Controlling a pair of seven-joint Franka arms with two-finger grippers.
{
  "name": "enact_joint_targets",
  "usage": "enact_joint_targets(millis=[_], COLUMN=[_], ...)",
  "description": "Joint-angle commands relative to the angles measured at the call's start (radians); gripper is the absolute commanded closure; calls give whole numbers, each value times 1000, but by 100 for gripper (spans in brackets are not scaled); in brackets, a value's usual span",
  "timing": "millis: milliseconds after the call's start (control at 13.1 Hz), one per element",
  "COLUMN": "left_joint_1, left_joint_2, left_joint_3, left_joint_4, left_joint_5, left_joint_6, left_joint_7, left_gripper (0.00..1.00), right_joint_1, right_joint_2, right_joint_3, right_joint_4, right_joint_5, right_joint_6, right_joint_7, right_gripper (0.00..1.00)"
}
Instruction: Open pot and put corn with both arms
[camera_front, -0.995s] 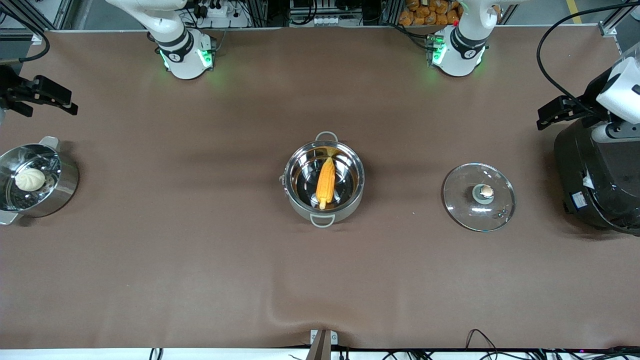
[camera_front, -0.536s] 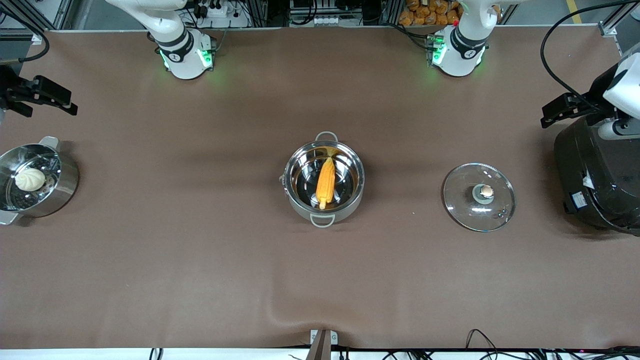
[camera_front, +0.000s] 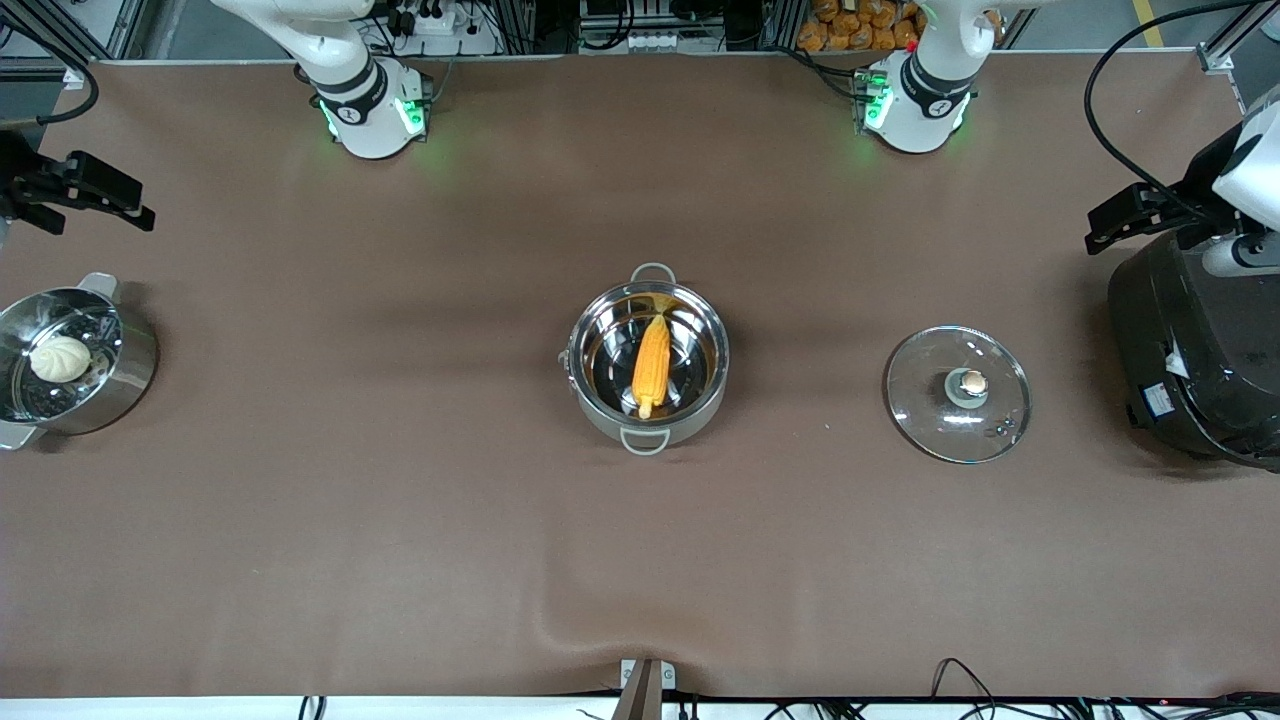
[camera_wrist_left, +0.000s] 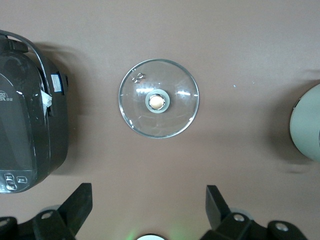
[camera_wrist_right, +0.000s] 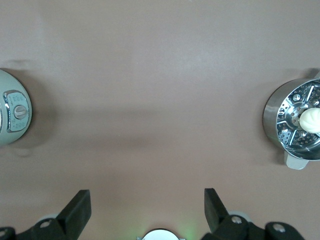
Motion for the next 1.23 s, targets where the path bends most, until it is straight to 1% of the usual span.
enact_joint_targets(millis=[0, 613, 766, 919, 1149], left_joint_1=[4, 3, 3, 3, 3], left_joint_2=[-11, -11, -9, -8, -6], left_joint_3=[-1, -1, -1, -1, -1], left_joint_4=[7, 7, 5, 4, 8], left_joint_5=[-15, -15, -15, -15, -13], left_joint_6=[-22, -23, -23, -23, -23], left_joint_7=[16, 17, 20, 22, 22], left_gripper=[0, 0, 0, 0, 0], right_joint_1=[-24, -27, -32, -50, -50], right_joint_2=[-19, -17, -8, -8, -9], right_joint_3=[16, 15, 12, 12, 12], right_joint_4=[-2, -6, -25, -67, -68], right_joint_5=[-3, -1, -1, -1, -3], right_joint_6=[-4, -2, 18, 59, 61], right_joint_7=[12, 12, 10, -3, -3], right_gripper=[0, 0, 0, 0, 0])
